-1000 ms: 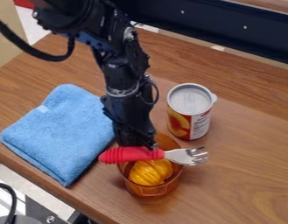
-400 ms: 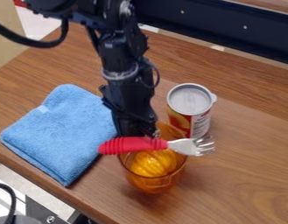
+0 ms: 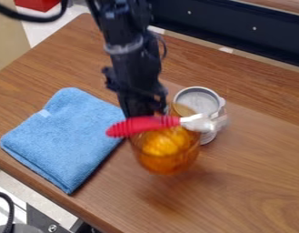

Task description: Moved the red fork and orange bowl to the top left of the table

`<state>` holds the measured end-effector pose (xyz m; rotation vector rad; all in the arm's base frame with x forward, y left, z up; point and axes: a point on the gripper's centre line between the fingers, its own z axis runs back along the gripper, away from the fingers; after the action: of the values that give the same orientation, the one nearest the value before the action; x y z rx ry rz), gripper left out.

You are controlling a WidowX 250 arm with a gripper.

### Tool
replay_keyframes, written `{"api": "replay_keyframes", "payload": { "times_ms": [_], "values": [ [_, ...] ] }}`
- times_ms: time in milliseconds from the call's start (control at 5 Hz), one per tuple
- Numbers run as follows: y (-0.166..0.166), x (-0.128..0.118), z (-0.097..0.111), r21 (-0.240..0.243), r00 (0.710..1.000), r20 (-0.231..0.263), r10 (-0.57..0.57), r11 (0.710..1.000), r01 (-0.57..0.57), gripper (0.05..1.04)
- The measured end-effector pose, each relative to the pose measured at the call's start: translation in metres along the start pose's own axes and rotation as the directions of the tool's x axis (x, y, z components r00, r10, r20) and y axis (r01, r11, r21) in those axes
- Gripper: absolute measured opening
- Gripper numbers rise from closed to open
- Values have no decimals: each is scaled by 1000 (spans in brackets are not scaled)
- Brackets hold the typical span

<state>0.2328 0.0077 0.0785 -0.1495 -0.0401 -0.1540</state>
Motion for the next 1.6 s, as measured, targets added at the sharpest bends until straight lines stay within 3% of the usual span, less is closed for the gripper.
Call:
{"api": "replay_keyframes", "payload": {
  "times_ms": [200,400,600,800,1200,1600],
  "values": [
    [11,12,21,-22,998,29,62,998,-61,58],
    [32,26,34,-16,979,63,192,981,-191,59],
    [51,36,38,-14,954,73,291,957,-290,58],
    [72,46,40,-11,907,109,407,913,-408,58],
    [111,55,32,-55,750,162,642,765,-642,58],
    [140,60,14,-41,612,204,764,631,-774,58]
  ]
}}
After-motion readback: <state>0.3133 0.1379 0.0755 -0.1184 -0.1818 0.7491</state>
